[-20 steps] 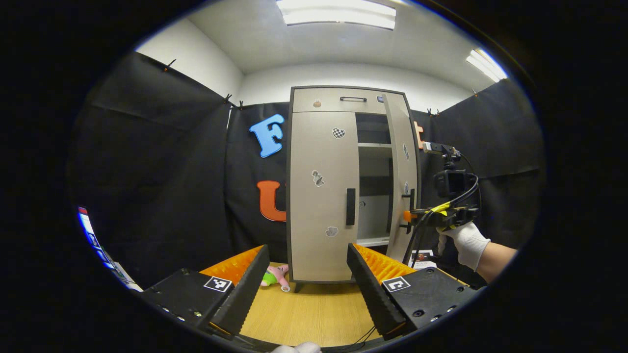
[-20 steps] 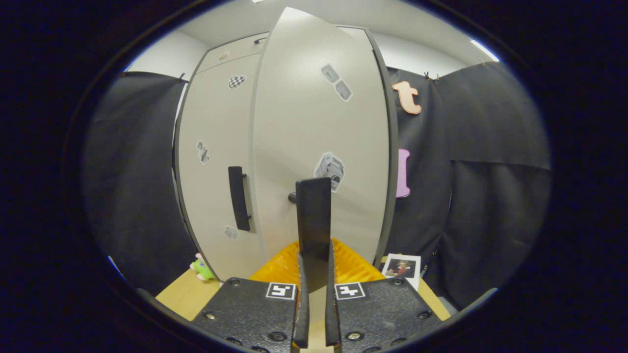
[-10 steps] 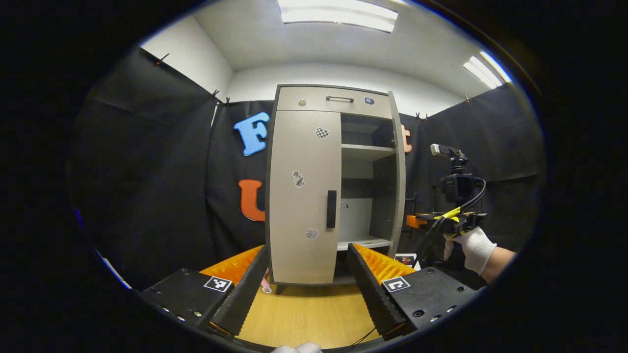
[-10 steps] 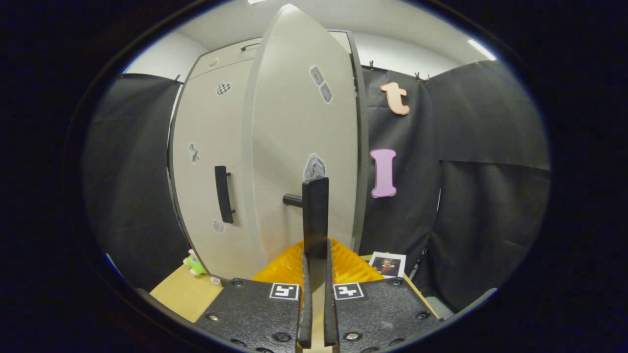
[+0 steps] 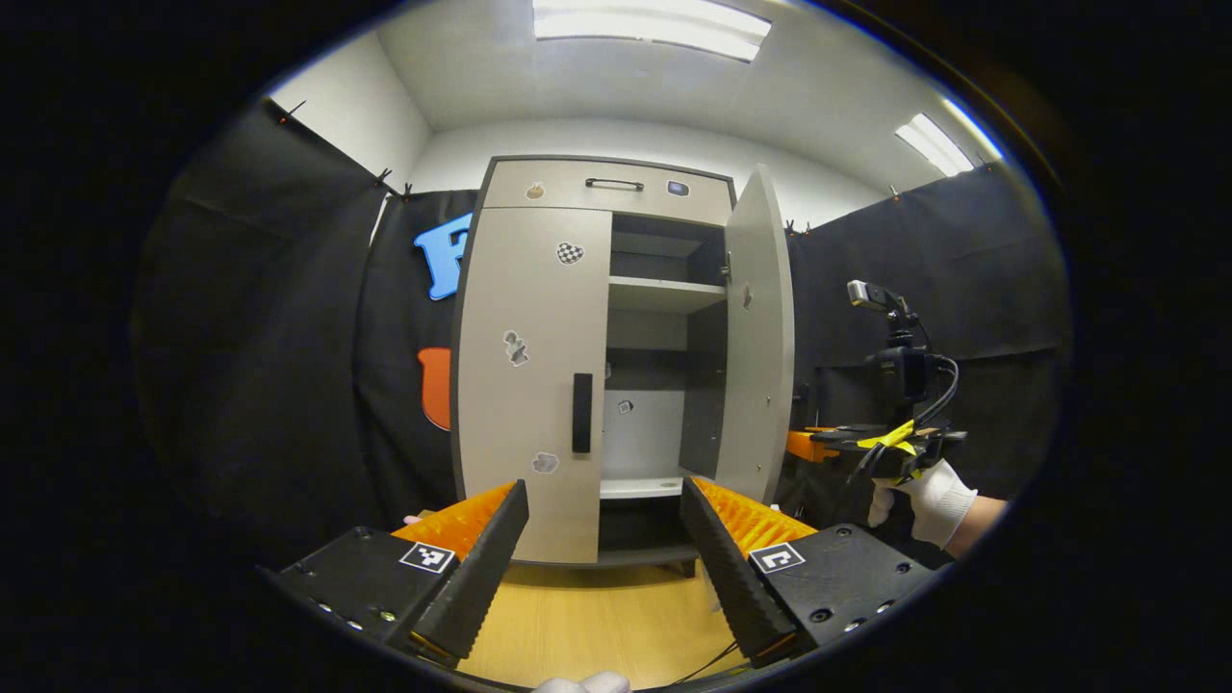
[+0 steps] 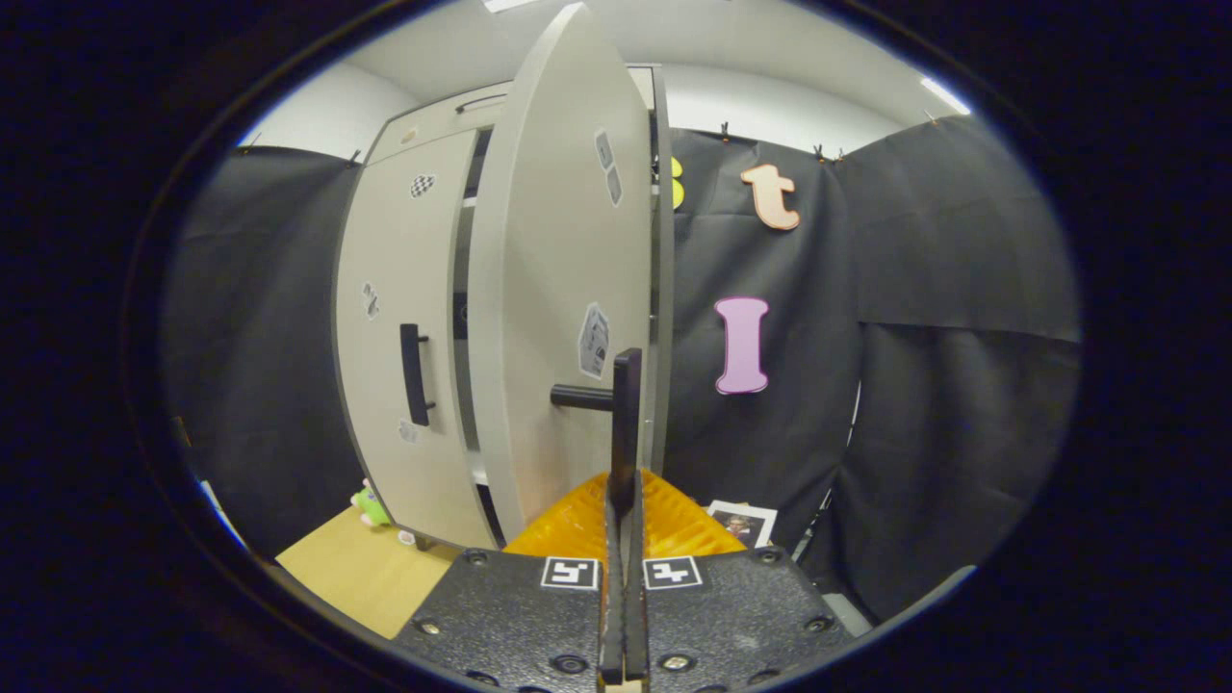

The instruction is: Open the right door of the double-door shoe cabinet with the right hand, and open the left door with the left hand.

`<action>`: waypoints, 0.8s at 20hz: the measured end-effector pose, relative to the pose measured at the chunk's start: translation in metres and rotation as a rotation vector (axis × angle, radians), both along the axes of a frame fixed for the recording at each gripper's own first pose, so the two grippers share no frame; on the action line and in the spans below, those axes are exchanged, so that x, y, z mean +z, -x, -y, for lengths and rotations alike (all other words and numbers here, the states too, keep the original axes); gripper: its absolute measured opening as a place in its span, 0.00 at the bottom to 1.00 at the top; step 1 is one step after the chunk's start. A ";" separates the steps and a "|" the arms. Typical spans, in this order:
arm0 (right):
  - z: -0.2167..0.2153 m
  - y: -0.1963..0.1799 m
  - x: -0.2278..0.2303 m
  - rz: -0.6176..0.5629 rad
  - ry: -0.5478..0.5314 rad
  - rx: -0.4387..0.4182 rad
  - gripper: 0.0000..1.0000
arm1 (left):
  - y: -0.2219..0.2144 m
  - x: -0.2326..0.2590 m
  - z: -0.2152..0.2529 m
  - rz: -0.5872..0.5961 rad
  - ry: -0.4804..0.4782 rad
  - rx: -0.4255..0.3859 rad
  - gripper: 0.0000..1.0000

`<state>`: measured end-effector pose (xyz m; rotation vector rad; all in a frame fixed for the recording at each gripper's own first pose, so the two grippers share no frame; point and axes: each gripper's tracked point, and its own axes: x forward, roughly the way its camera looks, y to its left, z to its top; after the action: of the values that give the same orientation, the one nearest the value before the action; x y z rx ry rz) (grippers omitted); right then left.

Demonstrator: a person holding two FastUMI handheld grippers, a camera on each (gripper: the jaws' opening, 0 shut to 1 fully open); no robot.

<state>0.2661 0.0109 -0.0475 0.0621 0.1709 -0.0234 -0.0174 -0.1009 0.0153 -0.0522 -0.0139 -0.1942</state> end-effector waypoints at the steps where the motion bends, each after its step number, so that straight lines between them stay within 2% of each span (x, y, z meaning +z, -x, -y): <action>1: 0.003 0.000 0.001 0.003 -0.004 0.001 0.04 | 0.000 0.002 0.007 0.002 -0.009 -0.002 0.95; 5: 0.014 -0.002 0.000 0.002 -0.008 -0.004 0.04 | -0.003 0.003 0.024 0.002 -0.018 0.015 0.95; 7: 0.005 -0.004 0.001 0.004 -0.040 0.031 0.04 | -0.004 0.004 0.029 -0.002 -0.016 0.029 0.95; 8: 0.003 -0.005 0.001 0.006 -0.029 0.034 0.04 | -0.005 0.003 0.030 -0.004 -0.018 0.036 0.84; 9: 0.011 -0.005 0.002 0.010 -0.018 0.036 0.04 | -0.005 0.003 0.032 -0.006 -0.022 0.046 0.95; 16: 0.011 -0.004 0.003 0.001 -0.026 0.029 0.04 | -0.001 0.002 0.032 -0.016 -0.040 0.079 0.95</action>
<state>0.2699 -0.0003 -0.0447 0.0852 0.1715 0.0073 -0.0166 -0.1328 0.0170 -0.0133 0.0041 -0.1151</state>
